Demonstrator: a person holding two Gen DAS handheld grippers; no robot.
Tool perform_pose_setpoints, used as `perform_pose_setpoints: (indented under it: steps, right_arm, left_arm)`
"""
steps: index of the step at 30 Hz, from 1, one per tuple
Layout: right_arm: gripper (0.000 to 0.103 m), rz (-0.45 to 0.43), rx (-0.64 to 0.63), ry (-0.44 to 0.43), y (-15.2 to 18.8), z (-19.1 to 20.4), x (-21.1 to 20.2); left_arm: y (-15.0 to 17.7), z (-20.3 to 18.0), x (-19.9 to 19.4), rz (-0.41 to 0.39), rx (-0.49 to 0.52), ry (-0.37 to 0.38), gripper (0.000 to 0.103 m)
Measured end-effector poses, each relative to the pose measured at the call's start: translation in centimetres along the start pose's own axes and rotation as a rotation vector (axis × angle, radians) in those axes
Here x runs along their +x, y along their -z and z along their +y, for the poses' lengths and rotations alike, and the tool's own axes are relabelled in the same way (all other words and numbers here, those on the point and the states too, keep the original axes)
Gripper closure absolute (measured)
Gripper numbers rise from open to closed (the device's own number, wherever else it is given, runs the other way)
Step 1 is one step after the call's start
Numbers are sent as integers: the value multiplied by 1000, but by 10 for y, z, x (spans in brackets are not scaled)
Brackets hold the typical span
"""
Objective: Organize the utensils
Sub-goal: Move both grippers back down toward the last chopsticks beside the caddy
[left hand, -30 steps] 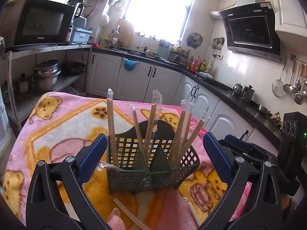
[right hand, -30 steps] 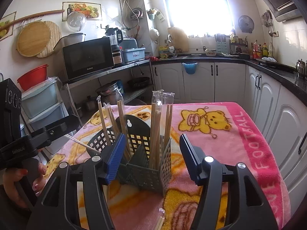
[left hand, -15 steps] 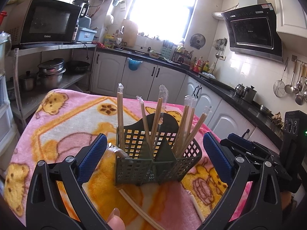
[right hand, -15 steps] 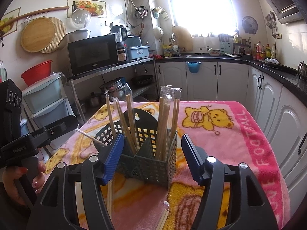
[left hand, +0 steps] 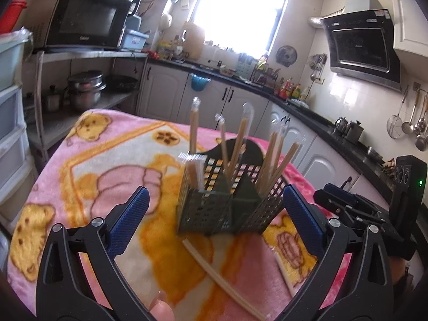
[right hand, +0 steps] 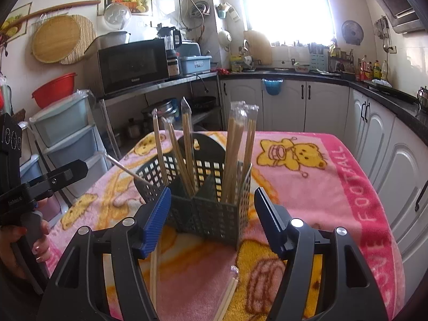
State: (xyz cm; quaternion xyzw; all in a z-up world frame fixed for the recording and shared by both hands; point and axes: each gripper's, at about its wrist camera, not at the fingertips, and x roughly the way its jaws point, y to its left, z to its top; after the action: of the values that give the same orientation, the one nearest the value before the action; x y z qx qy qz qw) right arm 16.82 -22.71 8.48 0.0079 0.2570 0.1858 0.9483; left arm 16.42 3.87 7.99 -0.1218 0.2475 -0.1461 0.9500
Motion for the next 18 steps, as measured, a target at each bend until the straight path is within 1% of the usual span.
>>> perform_pose_setpoints:
  steps: [11,18]
  right_arm:
    - [41,68,0,3,20,-2,9]
    - [41,121,-5,-11,36,-2,17]
  left_arm:
    - [23,18,16,87,-37,-33,11]
    - [37,25,33,160,-64,-56,11]
